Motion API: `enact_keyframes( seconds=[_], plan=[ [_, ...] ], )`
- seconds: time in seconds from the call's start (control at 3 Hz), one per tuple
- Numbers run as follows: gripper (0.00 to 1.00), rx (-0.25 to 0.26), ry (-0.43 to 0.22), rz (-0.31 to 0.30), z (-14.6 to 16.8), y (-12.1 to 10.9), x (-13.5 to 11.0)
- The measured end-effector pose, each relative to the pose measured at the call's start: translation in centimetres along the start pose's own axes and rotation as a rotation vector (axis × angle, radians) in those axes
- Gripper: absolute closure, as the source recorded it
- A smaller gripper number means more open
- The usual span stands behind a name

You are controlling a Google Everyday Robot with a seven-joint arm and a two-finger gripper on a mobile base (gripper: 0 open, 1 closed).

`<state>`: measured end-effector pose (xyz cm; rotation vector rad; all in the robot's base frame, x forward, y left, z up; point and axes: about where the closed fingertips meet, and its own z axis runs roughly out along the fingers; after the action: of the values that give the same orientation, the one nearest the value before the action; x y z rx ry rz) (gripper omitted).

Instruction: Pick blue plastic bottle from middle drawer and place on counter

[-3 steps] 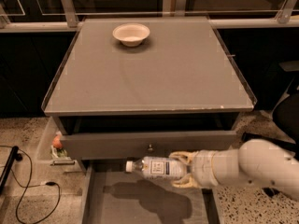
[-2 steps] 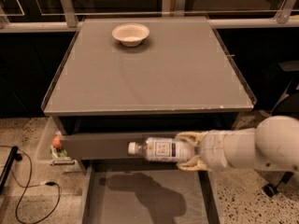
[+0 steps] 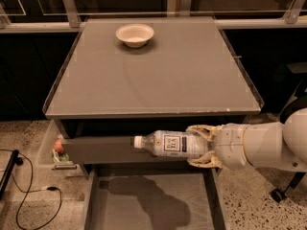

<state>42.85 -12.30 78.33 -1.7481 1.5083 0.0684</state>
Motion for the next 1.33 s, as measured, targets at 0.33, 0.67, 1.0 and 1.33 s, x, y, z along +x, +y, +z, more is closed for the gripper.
enact_keyframes(
  seconds=[0.33, 0.67, 1.0, 1.33],
  plan=[
    [1.0, 0.036, -0.005, -0.027, -1.1, -2.8, -0.5],
    [1.0, 0.077, 0.001, -0.065, -3.2, -8.3, -0.9],
    [1.0, 0.113, 0.012, -0.084, -4.8, -14.7, -1.1],
    [1.0, 0.161, -0.002, -0.114, -6.1, -18.0, -2.8]
  ],
)
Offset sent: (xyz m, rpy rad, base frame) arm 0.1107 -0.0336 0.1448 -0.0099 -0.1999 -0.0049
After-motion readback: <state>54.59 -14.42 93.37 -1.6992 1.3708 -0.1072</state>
